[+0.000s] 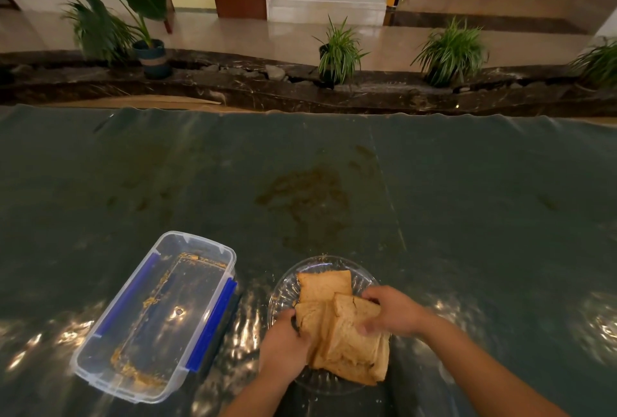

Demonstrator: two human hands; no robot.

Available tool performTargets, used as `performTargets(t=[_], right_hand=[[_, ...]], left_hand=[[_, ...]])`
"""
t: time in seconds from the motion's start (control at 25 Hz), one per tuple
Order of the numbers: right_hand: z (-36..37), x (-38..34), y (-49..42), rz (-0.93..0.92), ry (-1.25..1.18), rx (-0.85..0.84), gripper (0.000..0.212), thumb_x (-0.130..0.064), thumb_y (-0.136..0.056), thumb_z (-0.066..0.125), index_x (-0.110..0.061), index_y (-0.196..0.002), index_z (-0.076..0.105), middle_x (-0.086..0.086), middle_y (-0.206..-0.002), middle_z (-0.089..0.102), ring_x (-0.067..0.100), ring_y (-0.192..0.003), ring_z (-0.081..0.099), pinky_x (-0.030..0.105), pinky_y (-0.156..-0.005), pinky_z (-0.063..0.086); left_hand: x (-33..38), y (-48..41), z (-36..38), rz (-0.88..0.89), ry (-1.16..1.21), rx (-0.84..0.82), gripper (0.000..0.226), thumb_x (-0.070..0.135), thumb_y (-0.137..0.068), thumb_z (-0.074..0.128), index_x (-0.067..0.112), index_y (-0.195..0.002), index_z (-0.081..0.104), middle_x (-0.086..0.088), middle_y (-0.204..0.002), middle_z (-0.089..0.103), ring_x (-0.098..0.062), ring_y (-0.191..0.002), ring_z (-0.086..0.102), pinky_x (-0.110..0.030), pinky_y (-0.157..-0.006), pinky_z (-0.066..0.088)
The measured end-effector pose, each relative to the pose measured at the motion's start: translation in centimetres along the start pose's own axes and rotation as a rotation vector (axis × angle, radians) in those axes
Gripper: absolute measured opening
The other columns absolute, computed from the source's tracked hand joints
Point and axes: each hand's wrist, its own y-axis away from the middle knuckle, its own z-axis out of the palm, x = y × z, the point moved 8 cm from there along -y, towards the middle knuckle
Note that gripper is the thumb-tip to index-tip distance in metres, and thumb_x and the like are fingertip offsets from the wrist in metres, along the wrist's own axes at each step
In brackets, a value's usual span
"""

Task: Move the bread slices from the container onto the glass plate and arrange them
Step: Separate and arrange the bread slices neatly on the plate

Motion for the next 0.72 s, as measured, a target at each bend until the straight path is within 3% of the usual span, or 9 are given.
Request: performTargets(t=[0.12, 0.24, 0.36, 0.48, 0.6, 0.72], right_hand=[[-0.4, -0.8, 1.0, -0.043, -0.201, -0.069, 0.031, -0.021, -0.066, 0.088, -0.013, -0.089, 0.068, -0.003, -0.083, 0.064, 0.013, -0.077, 0.063, 0.026, -0.067, 0.048], [-1.0, -0.3, 2.0, -0.007, -0.368, -0.103, 0.035, -0.022, -0.066, 0.088, -0.013, -0.094, 0.071, 0.000, -0.087, 0.071, 0.017, -0.084, 0.070, 0.026, -0.067, 0.053], [-0.4, 1.0, 2.3, 0.080, -0.453, -0.101, 0.039, -0.020, -0.065, 0.088, -0.011, -0.099, 0.070, 0.012, -0.100, 0.074, 0.025, -0.093, 0.073, 0.038, -0.076, 0.059], [0.7, 2.2, 2.3, 0.163, -0.522, -0.086, 0.046, -0.020, -0.066, 0.088, -0.008, -0.104, 0.067, 0.017, -0.108, 0.072, 0.028, -0.095, 0.072, 0.048, -0.085, 0.058], [0.9, 3.0, 2.7, 0.187, -0.635, -0.088, 0.055, -0.021, -0.061, 0.090, -0.007, -0.108, 0.066, 0.017, -0.110, 0.072, 0.031, -0.098, 0.071, 0.053, -0.090, 0.056], [0.1, 3.0, 3.1, 0.157, -0.753, -0.060, 0.062, -0.019, -0.054, 0.092, -0.005, -0.109, 0.065, 0.019, -0.110, 0.072, 0.036, -0.102, 0.069, 0.057, -0.096, 0.051]], left_hand=[[0.3, 0.4, -0.3, 0.018, 0.034, -0.023, 0.028, 0.028, -0.081, 0.068, 0.029, -0.108, 0.061, 0.008, -0.078, 0.072, -0.011, -0.071, 0.069, -0.033, -0.072, 0.059], [-0.6, 1.1, -0.1, -0.037, 0.218, -0.098, 0.034, 0.015, -0.079, 0.072, 0.028, -0.105, 0.056, -0.002, -0.074, 0.075, -0.019, -0.064, 0.073, -0.044, -0.067, 0.063], [-1.4, 1.7, 0.0, -0.090, 0.223, -0.127, 0.038, 0.011, -0.080, 0.073, 0.023, -0.110, 0.055, -0.006, -0.080, 0.075, -0.020, -0.062, 0.074, -0.044, -0.061, 0.063], [-1.3, 1.5, -0.1, -0.064, 0.100, -0.097, 0.034, 0.017, -0.079, 0.074, 0.024, -0.109, 0.058, 0.001, -0.079, 0.073, -0.016, -0.063, 0.071, -0.037, -0.064, 0.062], [-0.1, 1.1, -1.0, 0.043, -0.096, 0.019, 0.036, 0.027, -0.079, 0.068, 0.026, -0.114, 0.057, 0.011, -0.090, 0.069, -0.004, -0.078, 0.065, -0.022, -0.067, 0.053], [0.8, 1.1, -0.9, 0.167, -0.203, 0.093, 0.053, 0.022, -0.081, 0.065, 0.027, -0.131, 0.048, 0.007, -0.123, 0.055, -0.009, -0.107, 0.055, -0.024, -0.088, 0.048]])
